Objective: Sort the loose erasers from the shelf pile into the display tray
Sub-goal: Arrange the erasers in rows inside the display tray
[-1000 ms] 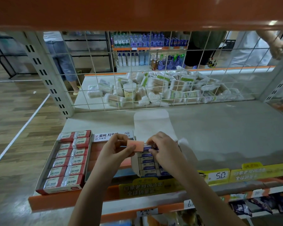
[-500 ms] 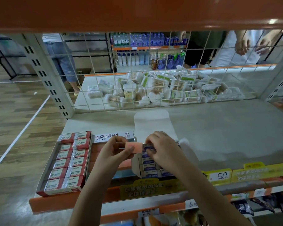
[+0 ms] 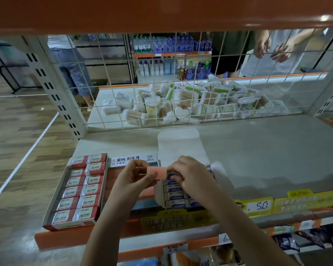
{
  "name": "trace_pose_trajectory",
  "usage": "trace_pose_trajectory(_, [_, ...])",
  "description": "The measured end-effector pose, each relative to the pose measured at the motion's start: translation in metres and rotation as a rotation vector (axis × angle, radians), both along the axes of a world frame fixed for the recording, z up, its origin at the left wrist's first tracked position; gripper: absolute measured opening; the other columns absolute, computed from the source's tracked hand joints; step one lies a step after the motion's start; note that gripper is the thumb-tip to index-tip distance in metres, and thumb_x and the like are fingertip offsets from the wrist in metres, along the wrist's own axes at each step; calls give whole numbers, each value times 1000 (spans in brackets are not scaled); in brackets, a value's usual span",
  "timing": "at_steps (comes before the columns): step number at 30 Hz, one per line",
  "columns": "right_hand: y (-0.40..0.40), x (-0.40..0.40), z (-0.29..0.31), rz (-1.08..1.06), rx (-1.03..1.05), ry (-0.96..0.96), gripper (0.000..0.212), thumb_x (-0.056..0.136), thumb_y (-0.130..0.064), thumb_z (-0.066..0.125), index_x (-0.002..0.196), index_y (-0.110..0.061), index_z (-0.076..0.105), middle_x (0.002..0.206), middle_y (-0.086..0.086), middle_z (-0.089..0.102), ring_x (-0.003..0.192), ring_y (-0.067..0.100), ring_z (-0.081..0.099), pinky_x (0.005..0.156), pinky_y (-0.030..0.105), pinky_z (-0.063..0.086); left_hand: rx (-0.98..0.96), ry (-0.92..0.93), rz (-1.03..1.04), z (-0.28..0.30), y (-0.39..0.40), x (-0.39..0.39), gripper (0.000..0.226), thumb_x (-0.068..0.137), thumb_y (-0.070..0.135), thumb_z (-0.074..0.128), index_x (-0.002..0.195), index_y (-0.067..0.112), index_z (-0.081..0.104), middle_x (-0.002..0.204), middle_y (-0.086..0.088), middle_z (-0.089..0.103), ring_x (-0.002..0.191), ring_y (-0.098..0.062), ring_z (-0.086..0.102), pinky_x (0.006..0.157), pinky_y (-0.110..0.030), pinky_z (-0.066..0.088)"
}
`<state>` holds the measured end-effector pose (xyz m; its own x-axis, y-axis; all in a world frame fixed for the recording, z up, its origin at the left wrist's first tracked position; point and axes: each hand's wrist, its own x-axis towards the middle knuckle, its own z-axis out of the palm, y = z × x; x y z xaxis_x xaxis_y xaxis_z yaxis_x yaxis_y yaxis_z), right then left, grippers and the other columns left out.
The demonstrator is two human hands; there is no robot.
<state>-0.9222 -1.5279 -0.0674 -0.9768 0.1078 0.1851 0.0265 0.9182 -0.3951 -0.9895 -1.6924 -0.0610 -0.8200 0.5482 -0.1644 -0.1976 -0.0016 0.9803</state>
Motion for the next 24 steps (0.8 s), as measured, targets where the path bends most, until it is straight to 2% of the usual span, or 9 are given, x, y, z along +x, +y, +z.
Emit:
trace_pose_trajectory(9, [-3, -1, -3, 3, 86, 15, 24, 96, -25, 47, 110, -12, 62, 102, 1, 58, 95, 13, 49, 84, 26, 44, -15, 2, -1, -1, 0, 0, 39, 64, 19, 65, 98, 3, 54, 98, -16, 65, 88, -23, 68, 73, -29, 58])
trace_pose_trajectory(11, [-6, 0, -3, 12, 152, 67, 19, 87, -18, 62, 105, -15, 65, 87, 2, 60, 82, 16, 56, 69, 29, 50, -21, 11, -4, -1, 0, 0, 39, 64, 19, 65, 98, 3, 54, 98, -15, 65, 88, -23, 68, 72, -29, 58])
trace_pose_trajectory(13, [-5, 2, -10, 3, 127, 134, 26, 71, -13, 78, 94, -16, 66, 73, 0, 57, 66, 15, 57, 52, 26, 50, -24, 18, -6, -1, -1, 0, 38, 64, 19, 65, 97, 3, 54, 97, -14, 65, 87, -22, 68, 71, -28, 58])
trace_pose_trajectory(14, [-4, 3, -13, 7, 102, 149, 28, 69, -12, 79, 92, -17, 66, 72, -1, 57, 66, 14, 57, 50, 25, 51, -23, 18, -6, -1, -1, 0, 38, 64, 18, 65, 97, 2, 54, 96, -14, 65, 87, -22, 68, 71, -29, 58])
trace_pose_trajectory(16, [-4, 1, -13, 29, 73, 155, 23, 72, -14, 76, 92, -19, 66, 77, -2, 58, 72, 13, 57, 54, 24, 50, -16, 14, -4, -2, -1, 0, 39, 65, 18, 65, 98, 1, 53, 97, -15, 65, 88, -23, 68, 72, -30, 58])
trace_pose_trajectory(20, [-7, -4, -13, 34, 61, 144, 12, 72, -12, 74, 78, -14, 65, 77, -2, 60, 72, 13, 57, 53, 21, 49, -13, 21, 3, -3, -2, 0, 38, 65, 18, 66, 97, 2, 54, 96, -15, 66, 90, -25, 68, 75, -32, 58])
trace_pose_trajectory(24, [-7, -3, -15, 30, 68, 139, 9, 79, -16, 69, 88, -15, 65, 81, -1, 65, 75, 15, 59, 61, 24, 49, -27, 15, 3, -2, -2, 1, 39, 64, 19, 66, 97, 2, 54, 96, -14, 65, 90, -24, 68, 75, -31, 58])
